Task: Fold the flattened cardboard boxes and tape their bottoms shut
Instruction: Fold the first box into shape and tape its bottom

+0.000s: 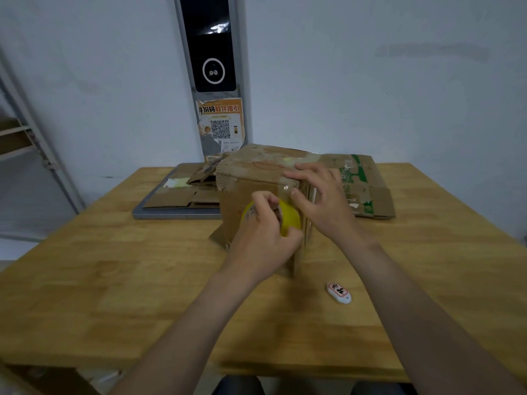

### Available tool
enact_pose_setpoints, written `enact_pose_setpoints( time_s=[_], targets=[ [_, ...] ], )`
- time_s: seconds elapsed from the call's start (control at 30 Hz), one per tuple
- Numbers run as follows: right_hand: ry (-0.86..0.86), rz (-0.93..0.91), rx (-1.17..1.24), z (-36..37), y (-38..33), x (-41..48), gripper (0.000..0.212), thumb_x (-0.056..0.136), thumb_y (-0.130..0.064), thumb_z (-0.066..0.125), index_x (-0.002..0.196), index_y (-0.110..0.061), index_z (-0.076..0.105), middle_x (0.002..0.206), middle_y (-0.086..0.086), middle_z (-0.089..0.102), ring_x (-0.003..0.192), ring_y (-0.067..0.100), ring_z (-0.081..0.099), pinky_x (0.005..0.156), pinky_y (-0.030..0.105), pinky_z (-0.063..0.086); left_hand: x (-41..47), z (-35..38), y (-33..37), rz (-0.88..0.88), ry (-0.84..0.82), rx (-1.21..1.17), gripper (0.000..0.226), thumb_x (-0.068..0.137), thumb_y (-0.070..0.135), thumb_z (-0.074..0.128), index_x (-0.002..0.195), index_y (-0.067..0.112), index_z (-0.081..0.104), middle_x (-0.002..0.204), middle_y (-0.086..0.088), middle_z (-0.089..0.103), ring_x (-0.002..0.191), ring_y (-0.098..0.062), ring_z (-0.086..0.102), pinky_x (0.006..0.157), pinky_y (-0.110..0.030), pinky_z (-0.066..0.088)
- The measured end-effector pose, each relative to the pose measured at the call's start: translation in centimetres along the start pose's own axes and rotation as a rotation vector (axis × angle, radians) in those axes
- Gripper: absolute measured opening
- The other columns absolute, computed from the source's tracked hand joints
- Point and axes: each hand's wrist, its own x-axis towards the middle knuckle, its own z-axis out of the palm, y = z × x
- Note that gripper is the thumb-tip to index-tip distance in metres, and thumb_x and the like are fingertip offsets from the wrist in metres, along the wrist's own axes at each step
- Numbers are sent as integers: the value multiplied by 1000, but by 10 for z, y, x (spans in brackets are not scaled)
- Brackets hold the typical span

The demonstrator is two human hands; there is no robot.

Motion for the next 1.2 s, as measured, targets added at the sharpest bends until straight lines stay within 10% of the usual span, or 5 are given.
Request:
enact_pose_setpoints(
  time_s=[0.37,0.63,0.87,1.07,1.2],
  targets=[
    [28,-53,-49,9,7,-2,34,96,-48,53,127,-41,65,134,-14,53,123,17,38,100,23,33,70,-69,3,-158,-320,245,34,91,58,61,119,39,59,111,8,70,67,-8,71,51,-25,52],
    [91,-10,-47,21,4,1,34,97,-63,49,119,-42,64,125,-18,50,121,14,37,95,26,38,77,-73,-7,-331,-566,215,12,103,33,51,110,28,60,65,-5,76,56,-23,75,48,-30,60],
    [272,-33,-325,44,-5,7,57,96,-66,46,106,-14,65,108,2,60,99,25,47,81,38,47,89,-64,-3,-393,-596,275,24,106,26,43,110,8,59,71,-6,78,57,-19,75,70,-37,64],
    [311,-83,-438,50,-8,7,53,98,-61,47,105,-11,63,104,6,61,94,26,49,76,40,50,99,-73,-7,-451,-614,380,32,106,32,49,102,6,68,76,-8,79,49,-8,70,44,-17,51],
    [316,-118,-446,52,-5,3,54,96,-60,53,107,-8,63,108,9,61,94,30,51,77,42,50,93,-72,-20,-417,-597,240,23,108,30,45,110,14,62,70,-7,78,53,-18,73,53,-25,57]
  ],
)
